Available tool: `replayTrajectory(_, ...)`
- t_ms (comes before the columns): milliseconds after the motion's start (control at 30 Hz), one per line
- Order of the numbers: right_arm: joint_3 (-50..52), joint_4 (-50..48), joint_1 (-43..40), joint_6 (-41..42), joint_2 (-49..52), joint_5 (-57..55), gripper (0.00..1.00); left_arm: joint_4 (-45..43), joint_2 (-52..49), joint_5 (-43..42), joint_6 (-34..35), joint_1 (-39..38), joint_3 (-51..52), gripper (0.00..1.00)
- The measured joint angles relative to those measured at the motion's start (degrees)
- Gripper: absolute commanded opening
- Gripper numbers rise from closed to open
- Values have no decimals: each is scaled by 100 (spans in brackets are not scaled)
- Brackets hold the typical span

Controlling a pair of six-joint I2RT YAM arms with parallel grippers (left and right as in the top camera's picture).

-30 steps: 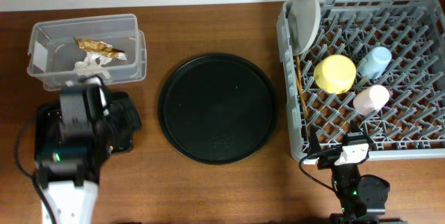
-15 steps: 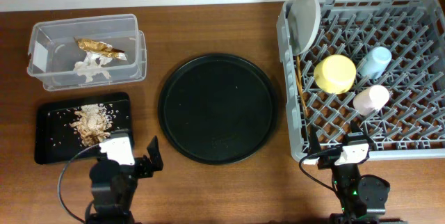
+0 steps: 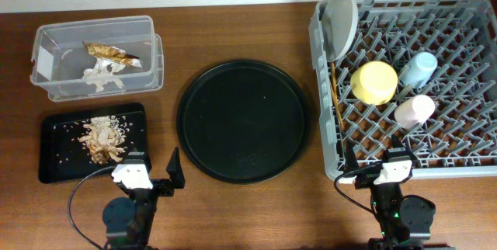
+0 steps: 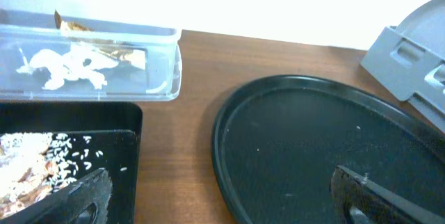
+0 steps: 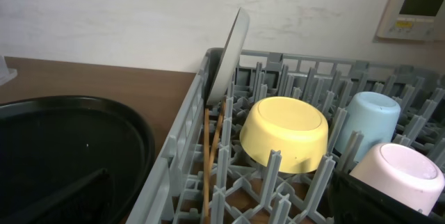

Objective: Sort waste into correct bins and load items into the dishwasher rack

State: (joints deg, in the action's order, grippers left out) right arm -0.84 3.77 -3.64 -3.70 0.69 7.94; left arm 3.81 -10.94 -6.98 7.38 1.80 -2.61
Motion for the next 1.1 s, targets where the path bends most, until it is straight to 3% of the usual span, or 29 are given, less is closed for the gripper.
replayTrajectory(600, 0, 0, 0, 2, 0, 0, 98, 9, 527, -7, -612, 0, 162, 99)
replayTrajectory(1100, 0, 0, 0, 0, 0, 2, 98, 92, 643, 560, -935, 0, 162, 99)
